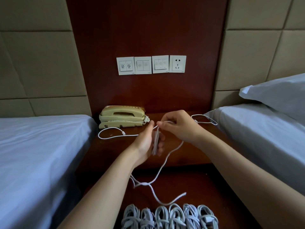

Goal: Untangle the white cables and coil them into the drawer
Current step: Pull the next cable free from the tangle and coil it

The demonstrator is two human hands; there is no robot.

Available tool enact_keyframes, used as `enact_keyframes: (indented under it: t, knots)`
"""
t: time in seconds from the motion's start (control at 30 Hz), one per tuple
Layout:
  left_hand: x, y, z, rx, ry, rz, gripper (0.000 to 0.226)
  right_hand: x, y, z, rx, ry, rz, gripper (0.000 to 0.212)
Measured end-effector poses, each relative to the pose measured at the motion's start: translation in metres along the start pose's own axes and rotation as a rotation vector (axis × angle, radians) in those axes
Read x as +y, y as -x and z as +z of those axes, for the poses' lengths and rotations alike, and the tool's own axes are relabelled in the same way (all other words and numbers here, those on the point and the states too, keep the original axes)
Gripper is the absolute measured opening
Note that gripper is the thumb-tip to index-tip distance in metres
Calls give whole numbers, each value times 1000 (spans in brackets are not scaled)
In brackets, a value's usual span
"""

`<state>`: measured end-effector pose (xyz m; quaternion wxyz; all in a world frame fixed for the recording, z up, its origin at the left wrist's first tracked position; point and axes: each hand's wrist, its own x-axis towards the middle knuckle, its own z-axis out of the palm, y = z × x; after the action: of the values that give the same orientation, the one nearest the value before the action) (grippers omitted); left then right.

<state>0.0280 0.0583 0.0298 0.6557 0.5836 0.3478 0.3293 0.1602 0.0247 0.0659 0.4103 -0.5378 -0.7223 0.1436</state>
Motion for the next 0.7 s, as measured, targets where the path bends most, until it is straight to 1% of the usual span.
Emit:
enact_keyframes:
  t: [0.2,0.27,0.4,0.53,0.6,0.7]
  knots:
    - [7,6,8,-152,53,-23,58,20,-6,8,133,-70,92,33]
    - [7,6,9,-176,80,-11,52,25,-6,10,135,-112,111,36]
    - [7,7,7,-151,101,59,42,34,-4,20,62,-124,118,38]
    - [9,6,3,-101,212,95,41,38,-1,29,1,-145,184,34]
    - [11,5,1,-74,288,103,41,36,1,31,-59,-154,203,34]
    - [12,4,-1,-26,368,107,42,28,5,35,-163,-102,202,37]
